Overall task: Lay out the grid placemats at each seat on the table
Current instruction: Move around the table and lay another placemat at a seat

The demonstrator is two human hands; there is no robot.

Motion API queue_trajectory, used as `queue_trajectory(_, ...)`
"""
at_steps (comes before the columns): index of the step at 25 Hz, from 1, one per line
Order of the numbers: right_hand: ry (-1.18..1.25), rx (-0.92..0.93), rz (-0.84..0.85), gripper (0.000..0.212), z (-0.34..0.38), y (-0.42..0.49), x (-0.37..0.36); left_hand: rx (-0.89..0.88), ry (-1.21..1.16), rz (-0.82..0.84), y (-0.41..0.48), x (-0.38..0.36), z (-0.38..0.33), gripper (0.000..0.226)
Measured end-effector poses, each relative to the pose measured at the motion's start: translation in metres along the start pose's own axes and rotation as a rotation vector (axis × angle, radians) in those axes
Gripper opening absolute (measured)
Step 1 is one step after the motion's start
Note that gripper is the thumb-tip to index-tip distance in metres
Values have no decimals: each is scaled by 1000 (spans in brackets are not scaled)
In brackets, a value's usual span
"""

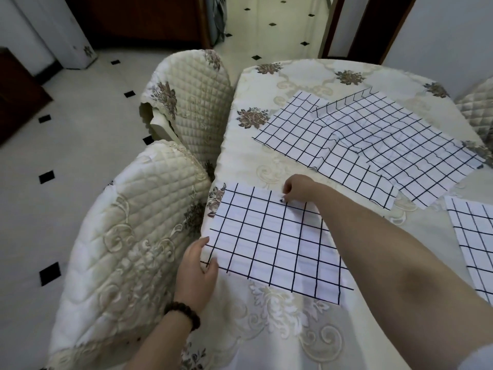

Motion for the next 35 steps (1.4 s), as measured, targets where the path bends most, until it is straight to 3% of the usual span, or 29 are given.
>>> queue_trajectory(3, 86, -5, -4, 30, -11, -12, 2, 94, -134, 1, 5, 1, 10, 43)
queue_trajectory(9, 316, -227, -123, 15, -75, -60, 4, 303, -420, -10, 1, -23, -15, 42)
queue_trajectory(15, 599, -389, -222, 14, -123, -109, -30, 350, -435, 75, -9, -47, -47, 42)
queue_trajectory(20, 800, -530, -327, 29, -146, -139, -65, 419, -348, 220, -12, -63, -64, 47)
queue_trajectory(26, 1073, -611, -451, 23, -145, -179, -106, 368, -154, 337, -20, -82, -79, 51)
queue_trajectory(31, 1140, -637, -483, 21, -131, -209, -113, 208, 229, 277, -31, -101, -88, 40)
queue_trajectory(35, 1070, -660, -539, 23, -127, -221, -116, 259, 268, 232, -37, -113, -90, 39)
Point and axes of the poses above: each hand's wrist, its own y-axis towards the middle knuckle, its own x-axis out of the back of the hand, z = x × y, the point moved 2 cm from there along y, towards the middle knuckle
